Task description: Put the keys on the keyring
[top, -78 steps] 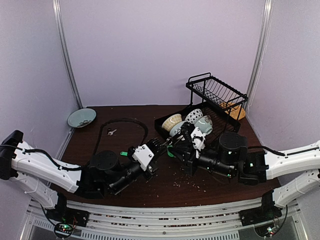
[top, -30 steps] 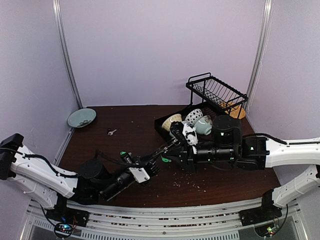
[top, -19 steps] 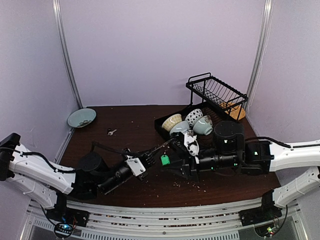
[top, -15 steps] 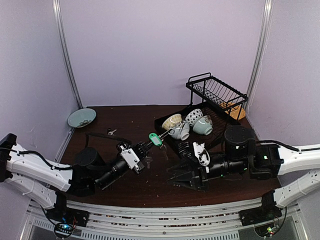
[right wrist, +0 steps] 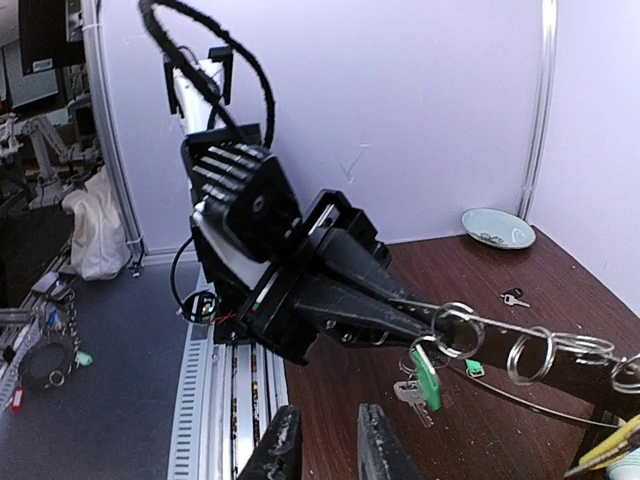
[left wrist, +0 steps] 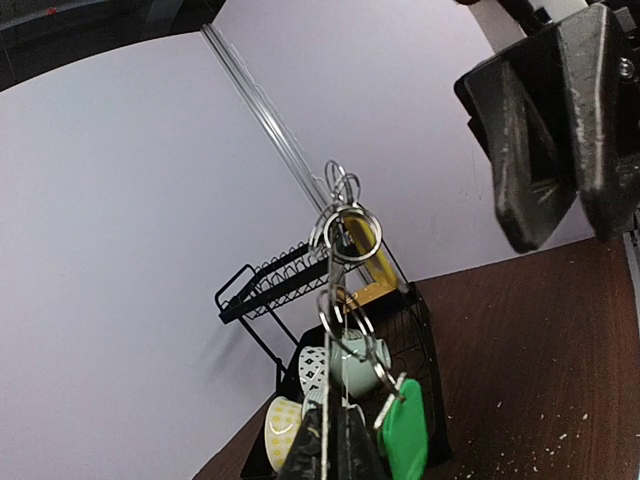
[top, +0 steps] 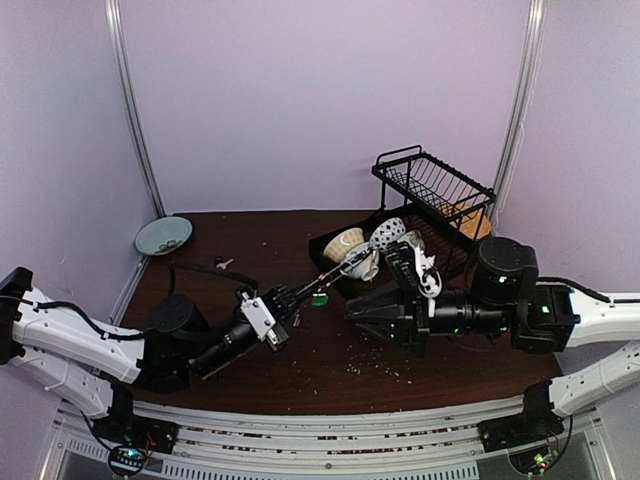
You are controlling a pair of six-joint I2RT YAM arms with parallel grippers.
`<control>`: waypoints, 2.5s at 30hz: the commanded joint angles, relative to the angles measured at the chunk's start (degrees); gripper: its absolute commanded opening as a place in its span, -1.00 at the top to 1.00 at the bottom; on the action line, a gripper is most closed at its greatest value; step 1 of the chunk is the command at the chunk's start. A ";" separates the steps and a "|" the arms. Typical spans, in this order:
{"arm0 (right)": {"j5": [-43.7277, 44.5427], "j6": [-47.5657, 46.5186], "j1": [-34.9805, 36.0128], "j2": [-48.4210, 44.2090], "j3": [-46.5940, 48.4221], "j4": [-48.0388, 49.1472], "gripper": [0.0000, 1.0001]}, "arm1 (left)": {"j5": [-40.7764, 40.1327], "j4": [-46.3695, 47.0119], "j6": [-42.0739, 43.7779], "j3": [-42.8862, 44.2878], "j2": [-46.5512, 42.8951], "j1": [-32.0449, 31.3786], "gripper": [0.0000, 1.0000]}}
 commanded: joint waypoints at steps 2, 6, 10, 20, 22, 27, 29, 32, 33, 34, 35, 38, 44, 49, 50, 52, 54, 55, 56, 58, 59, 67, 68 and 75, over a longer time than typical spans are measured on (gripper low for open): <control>4.69 9.31 -1.04 3.57 0.32 8.36 0.58 | 0.64 5.64 0.15 0.94 0.45 -0.33 1.00; 6.21 13.96 -2.65 5.64 0.11 10.48 0.61 | 0.41 5.66 0.81 1.23 0.53 -0.78 1.00; 6.17 15.10 -3.36 6.43 0.06 12.52 0.55 | 0.48 5.96 1.17 1.37 0.92 -1.03 1.00; 3.96 13.70 -5.19 5.88 0.64 9.00 0.41 | -10.21 3.37 7.39 1.28 1.41 -1.37 1.00; 2.96 12.83 -5.88 3.81 0.65 5.14 0.36 | -18.29 1.10 13.58 0.85 2.38 -0.50 1.00; 3.91 12.96 -9.48 -1.43 -1.09 -1.57 0.30 | -32.37 -13.39 14.43 1.33 6.38 7.28 1.00; 4.98 12.62 -10.27 -2.45 -1.59 -2.27 0.30 | -34.52 -15.19 14.12 -0.22 8.87 9.81 1.00; 5.86 12.11 -10.58 -2.85 -1.96 -2.41 0.28 | -35.97 -16.37 13.92 -0.92 13.63 11.63 1.00; 6.19 11.69 -10.67 -2.74 -1.74 -3.30 0.27 | -35.54 -16.69 13.74 -0.77 14.89 11.69 1.00; 6.55 11.31 -10.76 -2.51 -1.47 -3.94 0.26 | -34.46 -18.56 12.44 -0.06 16.33 11.33 1.00; 6.76 10.87 -10.82 -2.49 -1.33 -4.43 0.25 | -32.97 -21.55 10.80 1.01 17.68 10.92 1.00; 6.96 10.21 -10.85 -2.71 -1.02 -5.05 0.24 | -31.95 -22.86 8.68 2.18 21.15 8.47 1.00; 8.07 9.62 -11.02 -4.19 -1.52 -5.55 0.23 | -24.07 -29.87 2.21 3.72 23.21 4.74 1.00; 10.30 9.44 -11.42 -4.38 -1.06 -6.99 0.14 | -19.18 -41.14 -4.11 7.35 27.31 0.66 0.13; 10.96 9.43 -11.53 -4.40 -0.92 -7.35 0.11 | -14.45 -44.27 -6.22 8.20 26.03 0.35 -0.07; 12.95 9.43 -11.86 -4.55 -0.47 -8.31 0.06 | -5.55 -48.64 -9.98 9.22 22.01 0.27 -0.36; 16.57 9.51 -12.46 -4.72 0.09 -9.56 0.01 | 2.18 -52.41 -12.13 9.75 16.97 0.27 -0.53; 18.42 9.63 -12.87 -4.85 0.28 -10.10 -0.02 | 5.67 -54.01 -13.15 9.96 14.21 0.50 -0.64; 20.07 9.88 -13.53 -5.00 0.22 -10.46 -0.04 | 10.41 -55.27 -13.96 9.95 10.46 1.28 -0.67; 23.87 10.58 -15.13 -5.15 0.02 -11.20 -0.08 | 11.15 -54.91 -16.73 8.84 4.70 4.21 -0.95; 25.71 11.35 -16.27 -5.17 -0.03 -11.79 -0.10 | 10.51 -54.37 -19.30 8.55 2.01 8.06 -0.96; 34.18 17.67 -32.27 -7.47 -5.39 -14.17 -0.31 | 3.94 -57.61 -41.48 11.56 -6.14 38.05 -0.96; 34.51 18.90 -35.16 -7.73 -6.52 -14.17 -0.35 | 2.76 -57.85 -42.97 11.31 -6.58 40.42 -0.96; 33.64 25.89 -58.98 -10.15 -17.08 -5.62 -0.75 | -2.15 -55.38 -49.57 5.85 -9.27 60.53 -0.96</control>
